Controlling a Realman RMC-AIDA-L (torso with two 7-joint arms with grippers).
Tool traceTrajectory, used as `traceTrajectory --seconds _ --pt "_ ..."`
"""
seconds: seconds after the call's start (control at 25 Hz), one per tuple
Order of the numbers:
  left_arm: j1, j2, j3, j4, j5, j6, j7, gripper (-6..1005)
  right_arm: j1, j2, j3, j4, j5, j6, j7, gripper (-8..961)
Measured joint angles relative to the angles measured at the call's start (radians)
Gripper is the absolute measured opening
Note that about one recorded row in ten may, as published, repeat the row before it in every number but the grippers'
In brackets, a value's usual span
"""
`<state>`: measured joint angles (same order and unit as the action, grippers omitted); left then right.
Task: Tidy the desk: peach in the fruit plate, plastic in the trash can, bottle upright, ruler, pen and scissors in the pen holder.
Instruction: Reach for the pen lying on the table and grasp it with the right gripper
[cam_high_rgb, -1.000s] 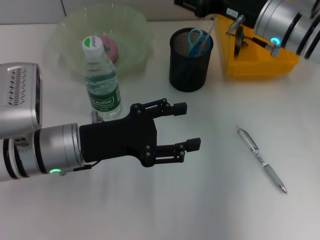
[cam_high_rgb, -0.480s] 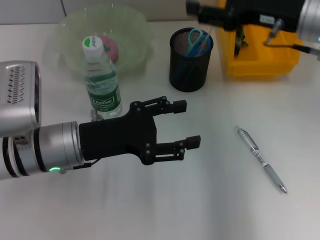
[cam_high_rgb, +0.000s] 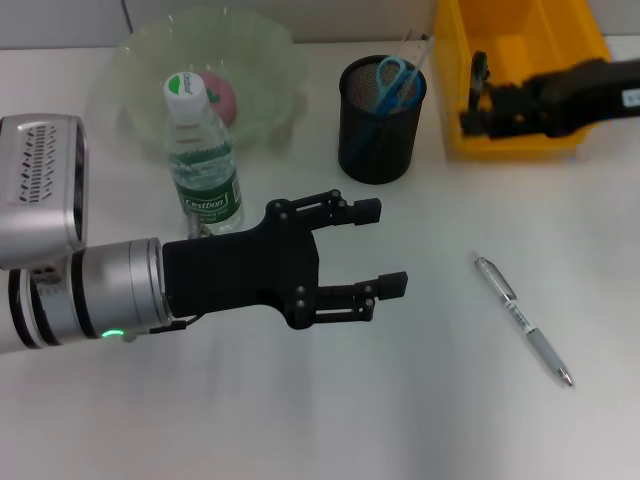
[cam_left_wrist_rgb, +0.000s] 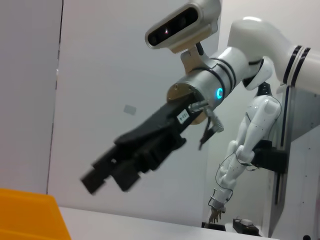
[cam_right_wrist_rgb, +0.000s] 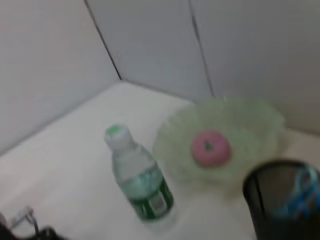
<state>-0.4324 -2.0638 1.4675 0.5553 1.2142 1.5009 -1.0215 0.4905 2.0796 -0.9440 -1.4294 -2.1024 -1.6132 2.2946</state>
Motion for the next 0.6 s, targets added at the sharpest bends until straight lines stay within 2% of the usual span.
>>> traceTrajectory --seconds 0.28,0.6 --pt "-0.004 -0.001 0.001 0.007 0.039 0.003 0.02 787 0.023 0.0 0.01 -0.062 -0.198 -0.169 0.162 653" --pt "-0.006 -0.003 0.004 0.012 0.054 0.01 0.021 786 0.042 -0.001 -0.003 -0.002 -0.342 -0.217 0.249 651"
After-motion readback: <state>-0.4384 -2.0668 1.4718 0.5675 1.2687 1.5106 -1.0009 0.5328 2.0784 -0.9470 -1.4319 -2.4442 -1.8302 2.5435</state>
